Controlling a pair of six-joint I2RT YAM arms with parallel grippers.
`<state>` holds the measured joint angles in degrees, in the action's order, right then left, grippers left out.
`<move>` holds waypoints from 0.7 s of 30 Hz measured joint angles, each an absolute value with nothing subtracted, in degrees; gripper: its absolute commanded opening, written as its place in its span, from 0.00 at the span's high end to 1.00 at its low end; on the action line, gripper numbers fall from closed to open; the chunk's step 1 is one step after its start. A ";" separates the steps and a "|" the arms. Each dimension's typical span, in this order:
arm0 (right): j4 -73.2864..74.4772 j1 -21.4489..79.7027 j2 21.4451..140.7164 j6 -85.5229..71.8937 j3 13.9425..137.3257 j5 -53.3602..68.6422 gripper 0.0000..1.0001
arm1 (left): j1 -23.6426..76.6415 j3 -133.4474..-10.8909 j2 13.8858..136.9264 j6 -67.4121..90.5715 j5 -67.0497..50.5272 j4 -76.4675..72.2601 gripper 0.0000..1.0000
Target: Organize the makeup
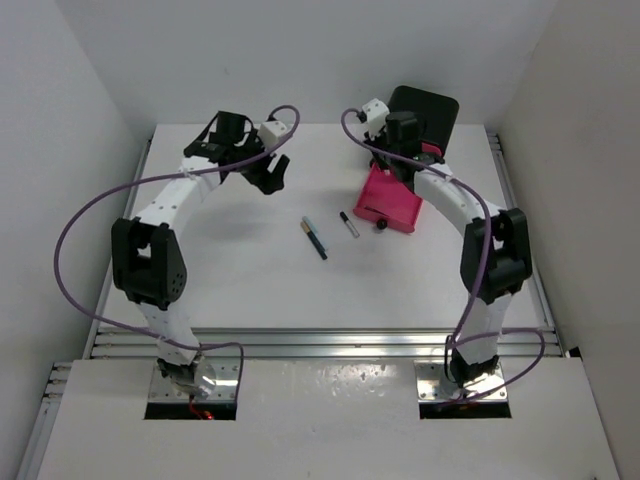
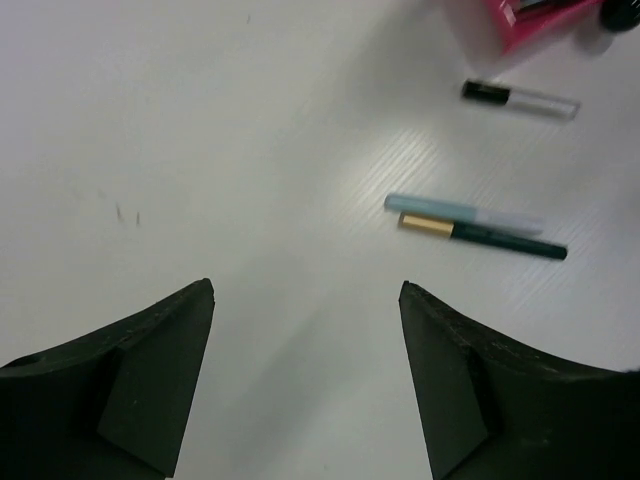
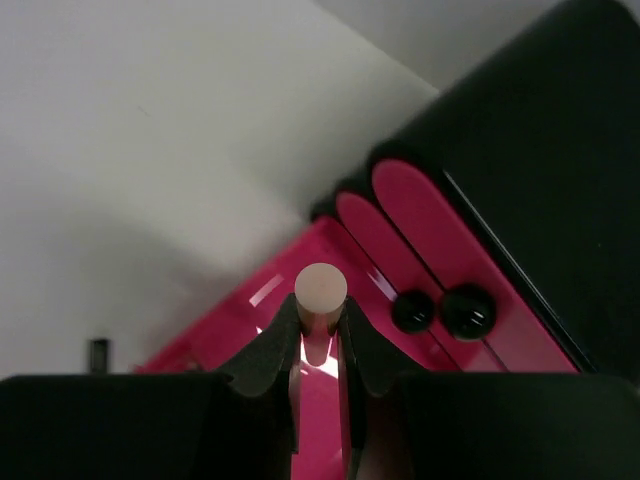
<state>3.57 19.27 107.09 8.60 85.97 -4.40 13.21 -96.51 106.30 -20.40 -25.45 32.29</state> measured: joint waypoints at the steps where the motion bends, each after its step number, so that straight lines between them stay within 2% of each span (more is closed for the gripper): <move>1: 5.34 18.79 108.81 11.29 87.18 -5.56 1.00 | 12.69 -94.45 104.81 -20.82 -23.92 32.60 0.19; 6: 14.09 18.11 117.54 21.34 89.12 -9.82 0.99 | 11.53 -85.47 98.72 -22.33 -18.72 34.06 0.19; 8: 17.91 18.20 120.44 23.99 89.91 -10.72 0.93 | 11.53 -81.84 96.73 -22.92 -17.72 34.37 0.19; 9: 19.84 18.20 121.73 25.21 90.45 -11.27 0.86 | 11.46 -80.47 96.01 -23.22 -17.43 34.79 0.19; 12: 23.05 18.37 123.11 27.83 91.72 -12.25 0.74 | 11.16 -76.71 94.30 -23.73 -16.78 35.55 0.19; 13: 23.59 18.41 123.11 28.27 91.88 -12.29 0.60 | 11.03 -75.55 93.78 -23.79 -16.60 35.66 0.19; 16: 24.49 18.52 123.11 29.08 92.29 -12.43 0.40 | 10.70 -71.85 91.98 -24.16 -16.47 36.10 0.19; 21: 25.30 18.52 123.09 29.08 92.68 -12.38 0.38 | 10.66 -66.70 90.21 -24.62 -17.28 36.77 0.19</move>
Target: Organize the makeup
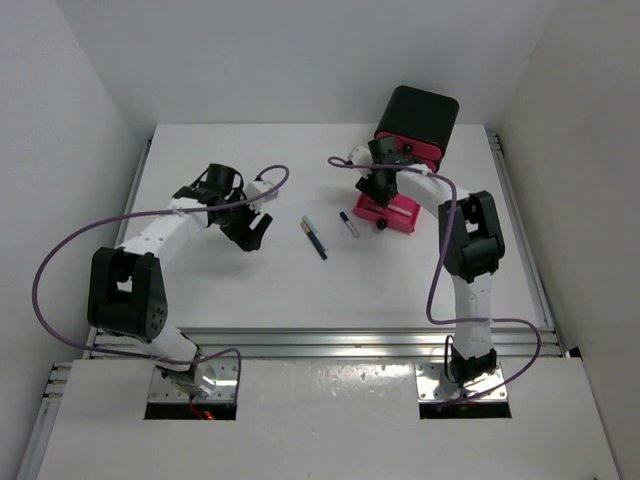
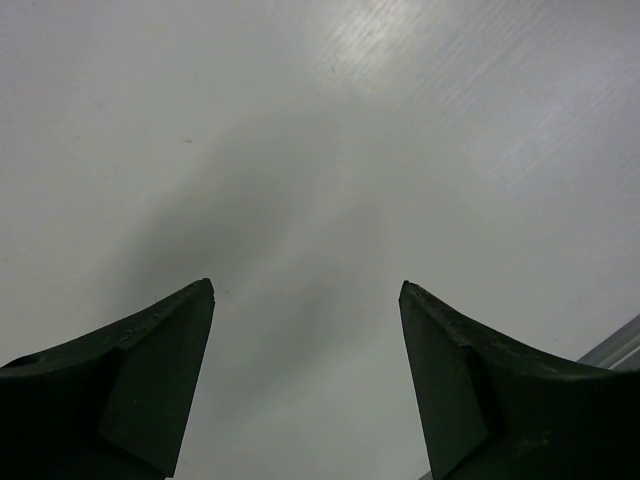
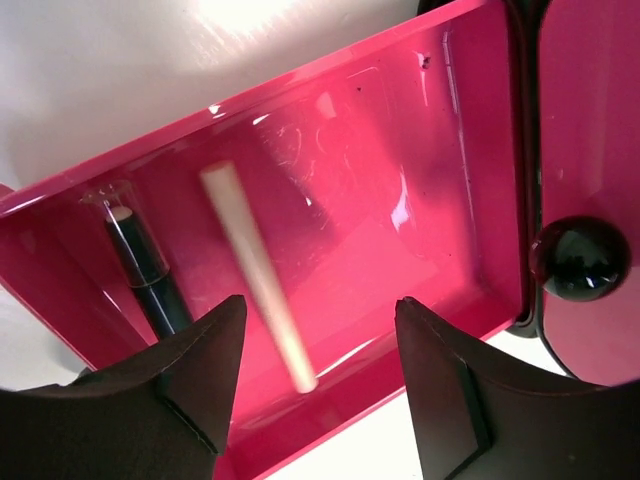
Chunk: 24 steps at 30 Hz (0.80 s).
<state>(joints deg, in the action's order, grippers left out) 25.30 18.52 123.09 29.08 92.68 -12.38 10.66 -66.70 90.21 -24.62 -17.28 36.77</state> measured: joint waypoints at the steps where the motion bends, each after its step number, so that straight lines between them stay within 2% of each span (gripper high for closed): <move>1: 25.58 18.52 123.07 28.75 92.99 -12.40 0.37 | 10.66 -65.80 90.02 -24.67 -17.47 36.82 0.18; 3: 25.74 18.55 122.45 27.00 93.23 -12.47 0.37 | 10.66 -63.86 89.49 -24.84 -17.82 36.71 0.18; 5: 26.28 18.65 120.92 24.47 93.23 -12.38 0.30 | 10.66 -61.43 88.42 -25.02 -18.00 36.51 0.18; 7: 27.09 18.74 118.02 20.45 93.19 -10.79 0.30 | 10.66 -57.76 86.32 -25.06 -18.00 35.75 0.18; 14: 26.57 23.44 109.84 8.56 93.19 4.25 0.46 | 11.11 -41.74 72.03 -24.08 -13.85 29.82 0.18; 15: 26.11 25.36 110.43 7.55 93.21 4.78 0.53 | 11.49 -39.51 69.56 -23.24 -12.03 27.79 0.18; 18: 24.99 30.72 114.08 4.73 93.21 4.25 0.64 | 13.21 -33.15 62.50 -20.49 -7.49 22.09 0.18; 21: 25.28 33.93 118.63 0.97 93.21 1.76 0.67 | 14.92 -28.53 57.87 -17.32 -4.08 17.45 0.17; 24: 27.73 33.78 120.44 -1.63 92.77 -2.87 0.62 | 15.94 -26.76 57.10 -14.41 -1.13 13.43 0.17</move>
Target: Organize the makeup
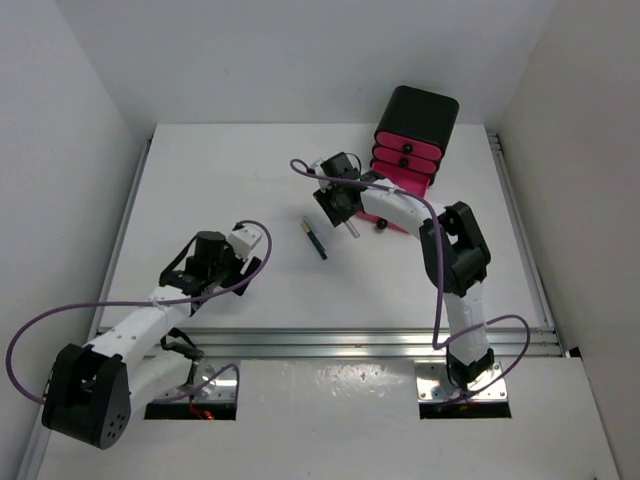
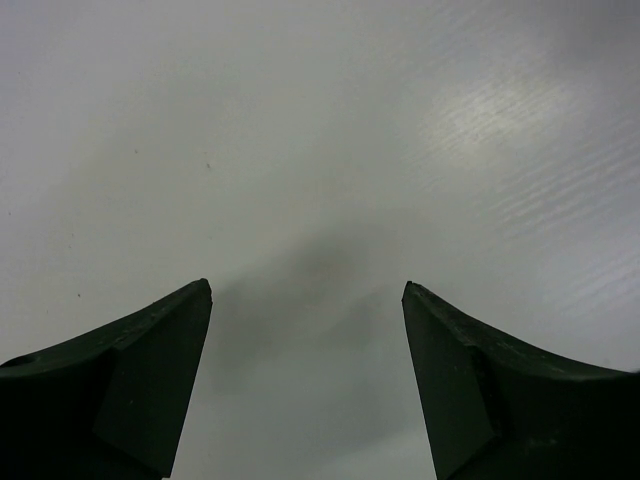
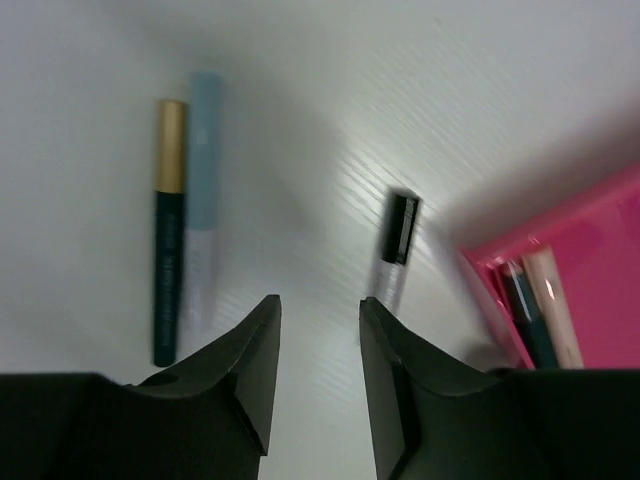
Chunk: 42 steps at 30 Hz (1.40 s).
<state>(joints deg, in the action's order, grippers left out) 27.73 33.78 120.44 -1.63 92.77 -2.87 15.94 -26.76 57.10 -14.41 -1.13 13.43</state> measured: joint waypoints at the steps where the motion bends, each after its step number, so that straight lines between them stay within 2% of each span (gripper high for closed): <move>1: 28.18 33.39 120.38 -2.15 92.16 -4.49 0.58 | 16.32 -26.74 57.49 -13.82 -0.60 12.36 0.17; 5: 28.47 31.99 118.98 -3.03 87.83 -9.17 0.53 | 17.78 -26.79 60.84 -11.18 0.93 8.47 0.17; 15: 27.07 31.20 119.35 -2.76 85.10 -10.52 0.53 | 18.33 -26.79 63.00 -8.23 2.28 5.85 0.17; 20: 25.71 29.67 121.43 -2.76 85.10 -8.60 0.56 | 18.33 -26.79 62.98 -7.99 2.46 5.19 0.17; 22: 25.56 29.28 122.45 -2.79 85.08 -8.21 0.59 | 18.35 -26.79 62.98 -7.88 2.48 4.93 0.17; 23: 25.32 29.23 122.76 -2.83 85.14 -7.94 0.63 | 18.35 -26.79 62.98 -7.86 2.55 4.84 0.17; 25: 24.56 29.28 122.89 -2.90 85.12 -7.33 0.75 | 18.35 -26.79 62.98 -7.84 2.59 4.62 0.17; 26: 24.49 29.30 122.89 -2.90 85.12 -7.16 0.87 | 18.35 -26.79 62.98 -7.84 2.63 4.56 0.17; 29: 24.40 29.39 122.89 -2.50 85.08 -6.44 1.00 | 18.35 -26.79 63.00 -7.84 2.68 4.54 0.17; 36: 24.03 29.39 122.04 -0.93 84.33 -4.38 1.00 | 18.35 -26.76 63.00 -7.84 2.92 3.64 0.17; 42: 23.57 28.62 115.04 6.74 83.74 -4.23 1.00 | 18.35 -26.79 63.00 -7.84 3.01 3.29 0.17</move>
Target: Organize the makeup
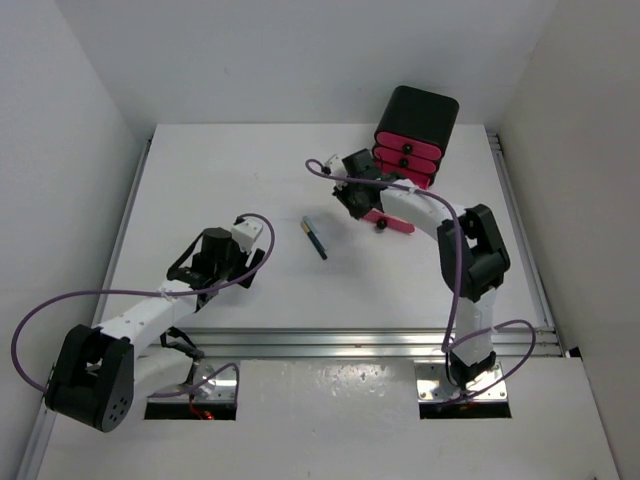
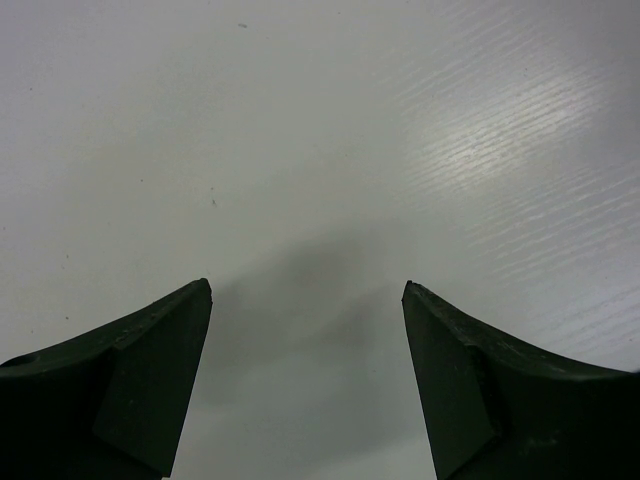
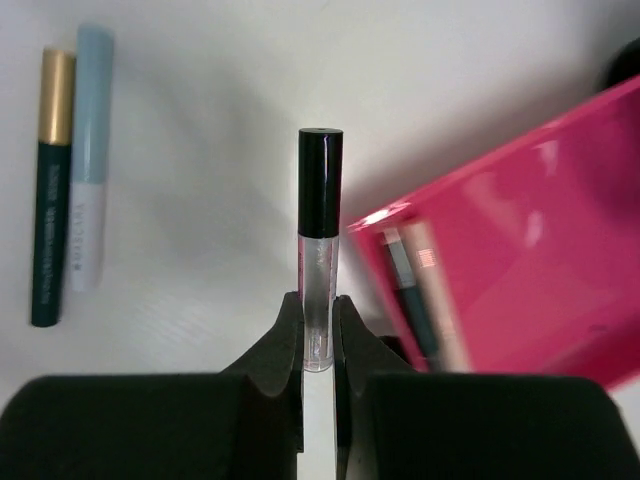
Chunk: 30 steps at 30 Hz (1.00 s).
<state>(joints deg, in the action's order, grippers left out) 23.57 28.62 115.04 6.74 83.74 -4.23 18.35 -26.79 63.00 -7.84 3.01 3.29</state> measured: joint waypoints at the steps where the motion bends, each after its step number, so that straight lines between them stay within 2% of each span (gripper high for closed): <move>1: 23.55 28.12 114.08 8.21 84.44 -4.51 1.00 | 18.35 -26.76 63.00 -7.81 3.01 3.27 0.17; 5: 23.18 24.45 113.08 14.96 88.05 -5.76 1.00 | 18.35 -26.79 63.00 -7.81 3.03 3.03 0.17; 9: 24.60 20.80 114.26 20.40 89.12 -8.56 0.90 | 18.35 -26.76 63.00 -7.86 3.03 2.94 0.17; 11: 25.02 19.86 115.66 21.93 89.47 -10.17 0.72 | 18.35 -26.76 63.00 -7.88 3.03 2.92 0.17; 14: 26.30 19.68 117.47 23.99 89.82 -11.97 0.28 | 18.35 -26.76 63.00 -7.92 3.03 2.92 0.17; 16: 26.63 19.97 118.17 24.62 90.21 -12.64 0.23 | 18.35 -26.76 63.00 -7.92 3.03 2.90 0.17; 20: 27.22 20.40 118.17 25.04 91.94 -13.56 0.22 | 18.35 -26.76 63.00 -7.92 3.05 2.92 0.17; 22: 26.96 20.75 117.80 24.32 92.68 -13.76 0.25 | 18.35 -26.76 63.00 -7.92 3.01 2.90 0.17; 23: 26.87 20.88 117.45 23.53 92.77 -13.74 0.28 | 18.35 -26.76 63.00 -7.92 3.01 2.90 0.17; 24: 26.83 21.26 116.90 22.52 92.79 -13.67 0.36 | 18.35 -26.76 63.00 -7.92 3.01 2.90 0.17; 27: 25.93 22.96 114.74 18.57 92.33 -10.87 0.51 | 18.35 -26.76 63.07 -7.99 3.01 2.87 0.17; 30: 24.40 26.76 113.19 14.72 91.42 -6.79 0.53 | 18.35 -26.76 63.64 -8.32 2.98 2.85 0.17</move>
<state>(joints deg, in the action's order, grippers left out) 24.40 26.76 113.19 14.72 91.42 -6.79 18.35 -26.76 63.64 -8.32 2.98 2.85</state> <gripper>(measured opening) 0.480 0.829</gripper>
